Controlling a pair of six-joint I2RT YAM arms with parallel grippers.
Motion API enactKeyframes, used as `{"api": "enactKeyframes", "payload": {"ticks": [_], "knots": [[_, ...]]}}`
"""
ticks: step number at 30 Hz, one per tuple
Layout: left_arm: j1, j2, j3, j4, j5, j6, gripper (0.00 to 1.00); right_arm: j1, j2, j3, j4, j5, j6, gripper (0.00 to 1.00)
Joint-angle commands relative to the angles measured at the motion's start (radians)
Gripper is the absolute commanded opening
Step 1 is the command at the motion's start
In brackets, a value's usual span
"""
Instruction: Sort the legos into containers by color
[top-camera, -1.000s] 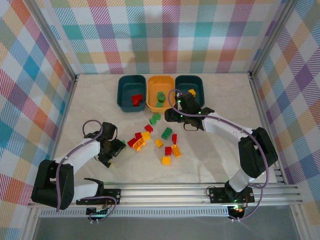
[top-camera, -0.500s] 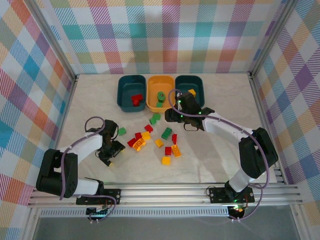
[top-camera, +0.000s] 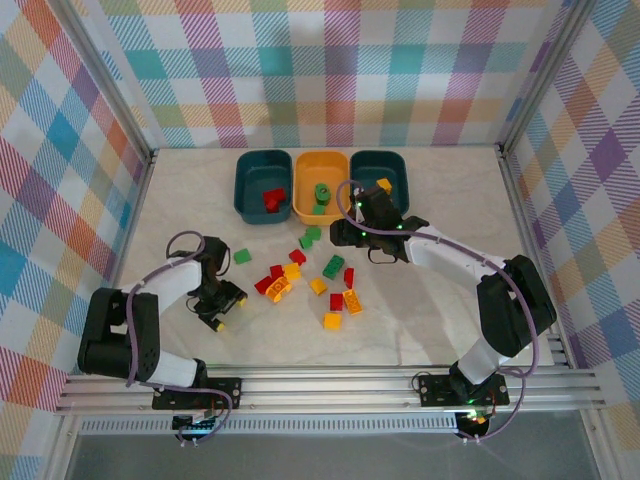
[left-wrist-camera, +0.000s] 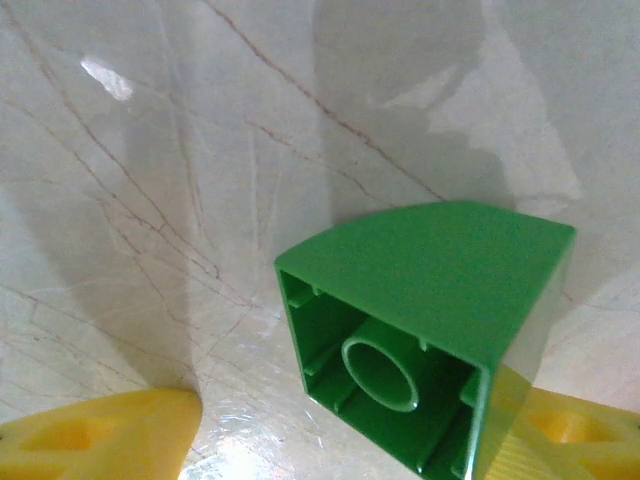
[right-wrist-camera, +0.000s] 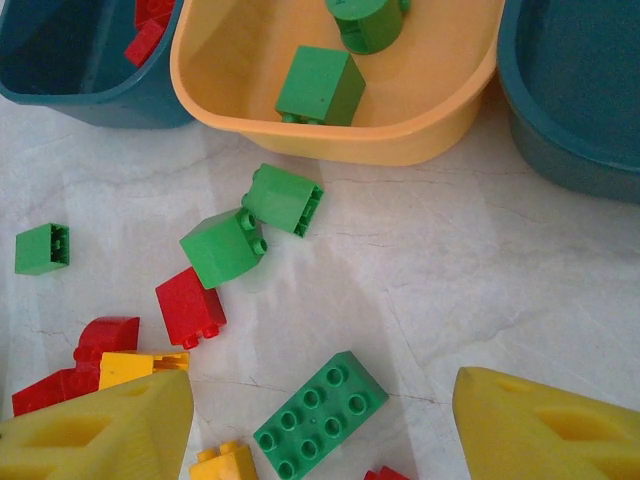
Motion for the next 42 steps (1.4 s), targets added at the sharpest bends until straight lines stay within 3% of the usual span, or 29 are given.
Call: {"api": "enactKeyframes", "payload": {"ticks": [1,7,17,24,29,33,35,42], "knots": [[0.059,0.071,0.002,0.540,-0.151,0.058,0.72,0.003,-0.024,-0.006,0.004,-0.012,-0.003,0.69],[0.078,0.047,-0.001,0.576,-0.123,0.077,0.77,0.003,-0.027,-0.013,0.002,-0.013,-0.006,0.70],[0.085,0.003,0.033,0.542,-0.189,0.051,0.75,0.003,-0.028,-0.021,0.008,-0.029,-0.005,0.70],[0.085,0.080,0.080,0.511,-0.214,0.046,0.74,0.003,-0.040,-0.036,0.015,-0.028,-0.003,0.70],[0.087,0.131,0.082,0.541,-0.197,0.041,0.67,0.003,-0.052,-0.043,0.007,-0.022,-0.009,0.70],[0.088,0.144,0.080,0.554,-0.185,0.046,0.55,0.003,-0.059,-0.044,0.005,-0.020,-0.010,0.69],[0.088,0.137,0.078,0.556,-0.187,0.050,0.47,0.003,-0.060,-0.046,0.006,-0.020,-0.010,0.69],[0.059,0.062,0.089,0.586,-0.092,0.025,0.37,0.003,-0.065,-0.044,0.005,-0.017,-0.009,0.69]]}}
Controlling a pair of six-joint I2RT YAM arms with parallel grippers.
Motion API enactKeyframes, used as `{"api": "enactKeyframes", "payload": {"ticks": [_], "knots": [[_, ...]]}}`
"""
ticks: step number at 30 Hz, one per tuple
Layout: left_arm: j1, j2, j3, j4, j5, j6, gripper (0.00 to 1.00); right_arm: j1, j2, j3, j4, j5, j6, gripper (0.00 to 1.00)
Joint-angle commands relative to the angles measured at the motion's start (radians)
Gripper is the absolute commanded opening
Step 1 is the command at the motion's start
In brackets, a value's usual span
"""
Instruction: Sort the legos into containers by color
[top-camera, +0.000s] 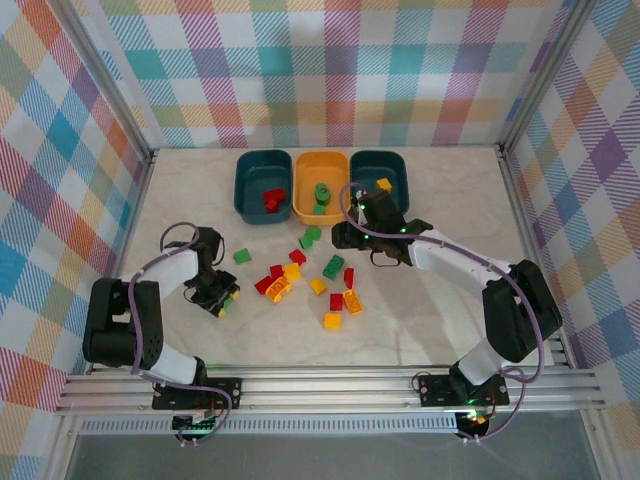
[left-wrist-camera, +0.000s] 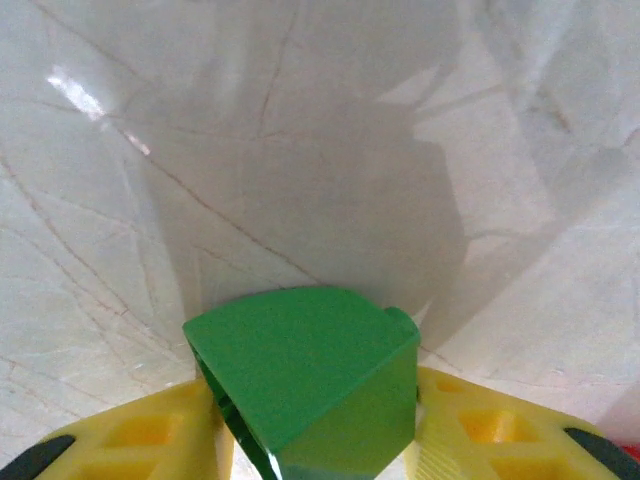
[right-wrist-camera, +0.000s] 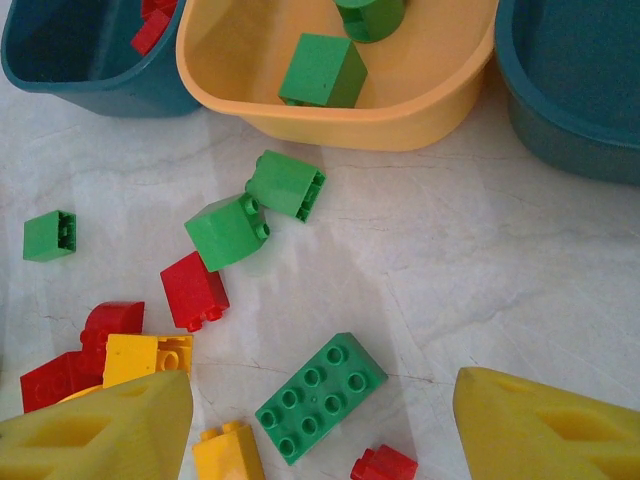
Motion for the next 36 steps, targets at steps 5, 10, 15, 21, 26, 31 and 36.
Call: {"api": "enactKeyframes", "payload": {"ticks": [5,10,15,21,26,31,36], "knots": [[-0.108,-0.010,0.171,0.545,-0.057,0.040,0.36,-0.007,-0.056,-0.029,-0.020,0.074,-0.011,0.69],[-0.211,0.191,0.492,0.568,0.044,0.128,0.37,-0.066,-0.134,-0.103,-0.045,0.117,0.031,0.69],[-0.228,0.490,0.851,0.572,0.208,0.170,0.34,-0.113,-0.248,-0.164,-0.113,0.138,0.028,0.70],[-0.272,0.739,1.234,0.358,0.272,0.260,0.34,-0.123,-0.286,-0.161,-0.181,0.064,0.009,0.72],[-0.307,0.854,1.426,0.221,0.239,0.294,0.39,-0.074,-0.248,-0.155,-0.156,0.047,0.040,0.72],[-0.310,0.873,1.460,0.202,0.227,0.290,0.72,-0.022,-0.211,-0.111,-0.172,0.072,0.040,0.72],[-0.312,0.764,1.416,0.185,0.224,0.354,0.83,0.003,-0.211,-0.098,-0.177,0.083,0.045,0.72]]}}
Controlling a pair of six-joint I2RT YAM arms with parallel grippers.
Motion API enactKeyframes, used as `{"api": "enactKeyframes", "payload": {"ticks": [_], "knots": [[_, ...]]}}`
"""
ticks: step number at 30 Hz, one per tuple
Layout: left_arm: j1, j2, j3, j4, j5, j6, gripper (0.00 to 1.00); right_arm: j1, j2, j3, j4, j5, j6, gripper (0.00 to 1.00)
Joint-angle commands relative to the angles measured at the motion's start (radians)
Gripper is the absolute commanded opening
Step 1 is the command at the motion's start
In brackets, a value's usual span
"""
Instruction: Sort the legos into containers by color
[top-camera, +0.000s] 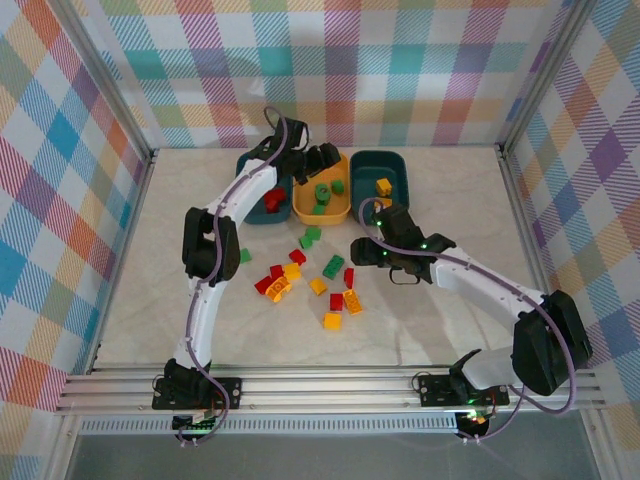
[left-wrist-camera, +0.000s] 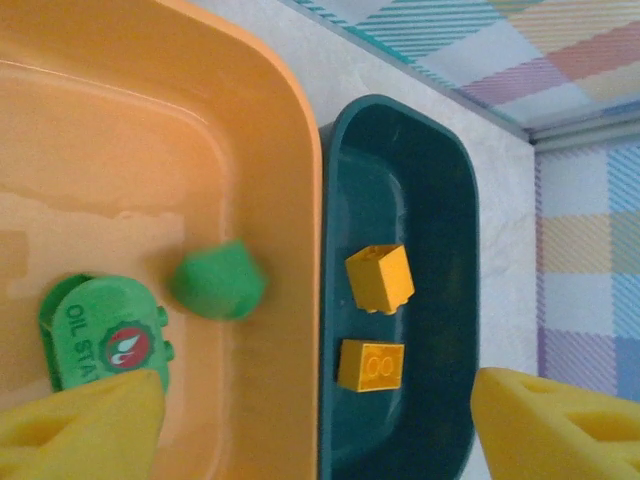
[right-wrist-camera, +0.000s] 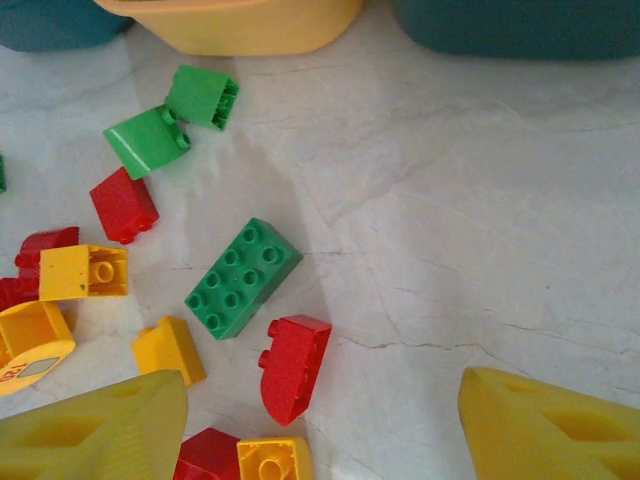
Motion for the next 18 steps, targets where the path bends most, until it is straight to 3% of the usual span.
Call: {"api": "enactKeyframes", "payload": {"ticks": [1,5,13,18], "knots": [[0.001,-0.148,-0.063,-0.022,-0.005,0.069,0.85,0.020,-0.001,0.033,-0.012,0.012,0.021,0.72],[-0.002,-0.336,-0.333,0.032,-0.078,0.066,0.87,0.060,0.032,0.035,0.006,0.018,0.039,0.70],[-0.002,-0.797,-1.154,0.283,-0.315,-0.120,0.85,0.161,0.226,0.083,0.033,0.082,0.101,0.63],[0.000,-0.989,-1.403,0.250,-0.359,-0.130,0.85,0.166,0.302,0.117,0.004,0.151,0.111,0.57]]}}
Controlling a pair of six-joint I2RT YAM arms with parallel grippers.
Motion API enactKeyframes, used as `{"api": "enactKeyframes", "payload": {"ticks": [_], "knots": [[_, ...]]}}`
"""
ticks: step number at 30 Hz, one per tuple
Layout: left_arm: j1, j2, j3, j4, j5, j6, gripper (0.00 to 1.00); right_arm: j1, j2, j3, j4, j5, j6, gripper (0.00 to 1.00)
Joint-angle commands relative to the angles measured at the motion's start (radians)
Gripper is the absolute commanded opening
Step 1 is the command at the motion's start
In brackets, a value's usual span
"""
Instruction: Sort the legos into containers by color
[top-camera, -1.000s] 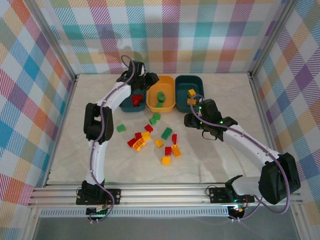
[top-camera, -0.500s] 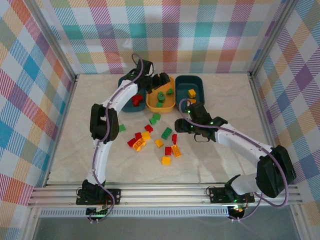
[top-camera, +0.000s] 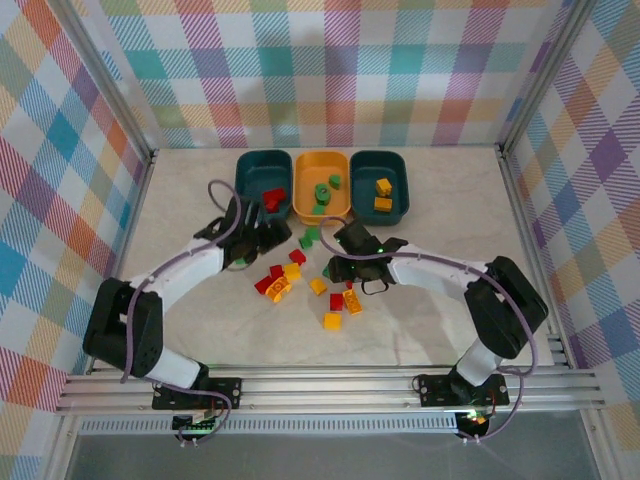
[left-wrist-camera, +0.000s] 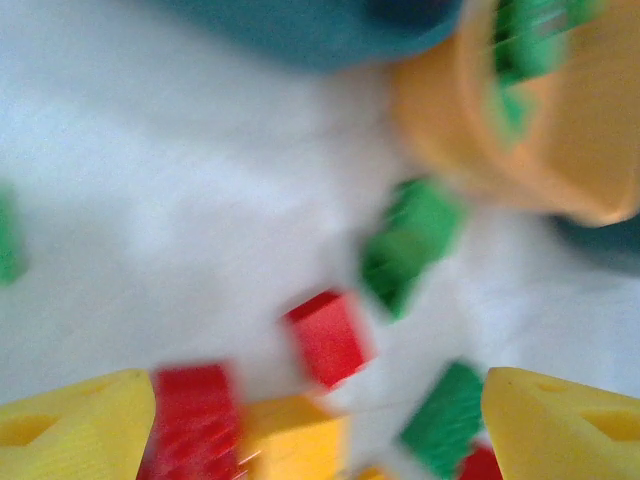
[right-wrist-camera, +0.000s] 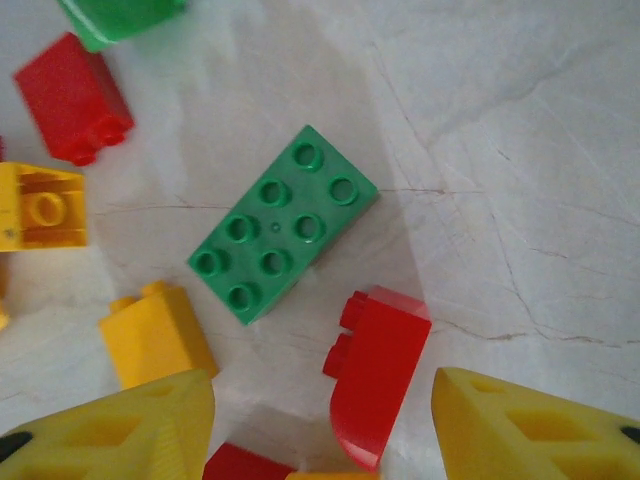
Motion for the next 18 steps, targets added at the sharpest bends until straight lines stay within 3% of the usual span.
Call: {"api": "enactKeyframes", "payload": {"ticks": [1,8,18], "knots": [[0.001,-0.125,-0.115,0.007,-0.082,-0.028,0.86,-0.001,0.031,0.045,-0.019,0.080,0.029,0.56],[0.000,-0.211,-0.162,-0.068,-0.096,-0.003,0.87,-0.001,0.152,0.078,0.027,0.044,0.035,0.42],[0.001,-0.246,-0.172,-0.096,-0.103,0.007,0.87,0.002,0.085,0.049,0.020,0.087,0.052,0.25]]}}
